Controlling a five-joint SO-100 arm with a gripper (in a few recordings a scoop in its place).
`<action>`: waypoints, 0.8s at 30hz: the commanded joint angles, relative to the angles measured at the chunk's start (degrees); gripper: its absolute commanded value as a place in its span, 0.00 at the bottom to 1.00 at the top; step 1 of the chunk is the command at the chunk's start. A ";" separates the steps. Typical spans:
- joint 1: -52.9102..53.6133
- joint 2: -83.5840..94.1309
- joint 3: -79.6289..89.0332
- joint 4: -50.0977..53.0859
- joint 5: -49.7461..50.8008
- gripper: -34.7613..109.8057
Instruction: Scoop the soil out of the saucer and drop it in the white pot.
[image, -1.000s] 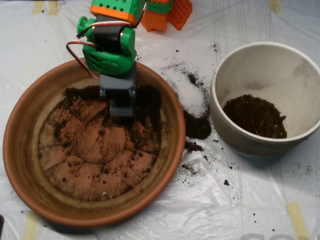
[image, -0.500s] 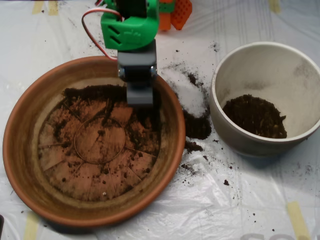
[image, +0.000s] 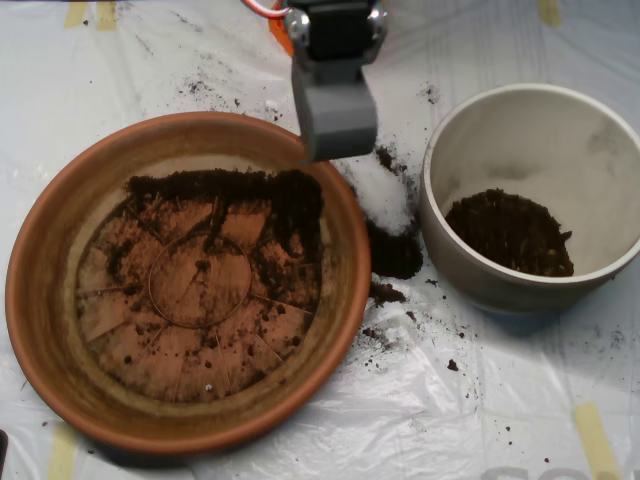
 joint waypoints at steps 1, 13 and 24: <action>-6.15 -0.44 -11.07 2.11 -0.62 0.24; -21.80 -34.80 -62.14 19.60 -0.35 0.24; -25.31 -35.86 -55.63 20.83 -1.14 0.52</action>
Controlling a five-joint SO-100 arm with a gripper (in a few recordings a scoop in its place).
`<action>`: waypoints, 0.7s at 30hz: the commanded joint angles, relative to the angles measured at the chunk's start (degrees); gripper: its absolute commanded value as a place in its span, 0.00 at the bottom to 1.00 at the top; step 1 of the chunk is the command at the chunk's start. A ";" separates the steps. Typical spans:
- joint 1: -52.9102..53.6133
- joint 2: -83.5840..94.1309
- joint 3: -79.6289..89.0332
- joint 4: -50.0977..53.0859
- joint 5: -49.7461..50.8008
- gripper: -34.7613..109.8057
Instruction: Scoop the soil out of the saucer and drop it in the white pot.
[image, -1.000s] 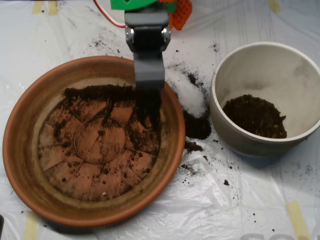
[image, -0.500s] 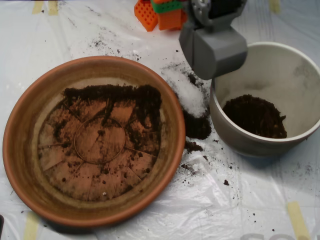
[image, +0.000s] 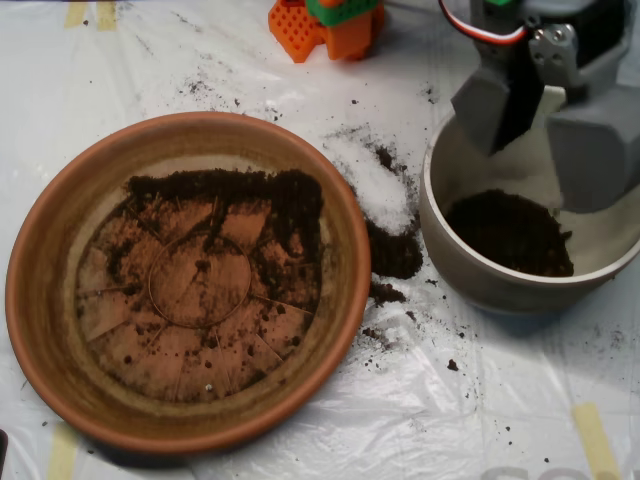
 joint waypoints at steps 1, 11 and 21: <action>-0.62 6.15 1.41 0.62 -0.97 0.52; 6.24 29.27 30.67 -8.96 -3.25 0.56; 26.19 39.64 62.14 -23.91 -3.08 0.55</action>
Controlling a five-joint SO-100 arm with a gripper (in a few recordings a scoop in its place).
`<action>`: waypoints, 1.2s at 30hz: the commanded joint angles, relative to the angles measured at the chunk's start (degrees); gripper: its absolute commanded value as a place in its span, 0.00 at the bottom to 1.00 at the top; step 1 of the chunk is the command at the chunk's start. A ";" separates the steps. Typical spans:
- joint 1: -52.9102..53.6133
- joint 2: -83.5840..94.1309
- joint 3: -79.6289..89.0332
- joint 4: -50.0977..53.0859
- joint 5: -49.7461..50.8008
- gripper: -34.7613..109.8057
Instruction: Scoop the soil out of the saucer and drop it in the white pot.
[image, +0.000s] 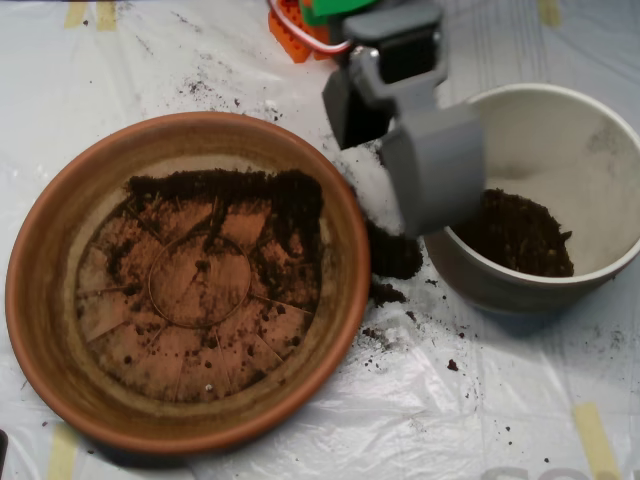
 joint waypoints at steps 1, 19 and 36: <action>7.73 5.62 7.29 -4.75 0.97 0.55; 19.07 -9.76 23.64 -21.53 -4.83 0.55; 18.37 -25.31 15.03 -18.54 -24.43 0.42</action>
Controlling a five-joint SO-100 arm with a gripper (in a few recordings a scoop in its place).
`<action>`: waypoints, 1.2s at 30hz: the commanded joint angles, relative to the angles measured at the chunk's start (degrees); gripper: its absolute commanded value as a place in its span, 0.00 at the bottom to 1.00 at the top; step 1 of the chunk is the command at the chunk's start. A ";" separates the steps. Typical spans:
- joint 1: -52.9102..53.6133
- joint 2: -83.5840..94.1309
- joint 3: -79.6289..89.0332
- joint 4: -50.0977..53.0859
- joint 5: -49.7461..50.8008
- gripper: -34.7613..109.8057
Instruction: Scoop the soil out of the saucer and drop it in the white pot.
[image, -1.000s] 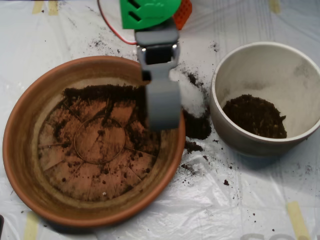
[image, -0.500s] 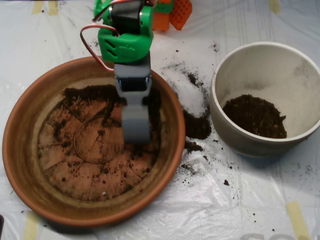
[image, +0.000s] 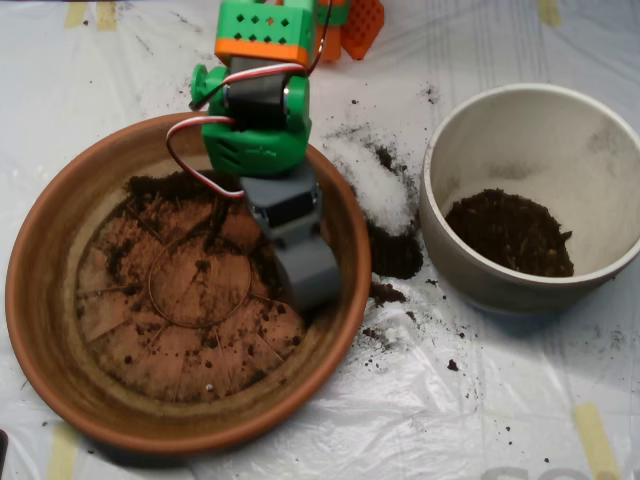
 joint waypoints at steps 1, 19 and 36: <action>0.70 1.85 4.13 -0.44 -3.52 0.43; 2.11 16.61 20.92 -5.71 -14.59 0.41; 6.77 22.06 25.31 -5.62 -24.87 0.24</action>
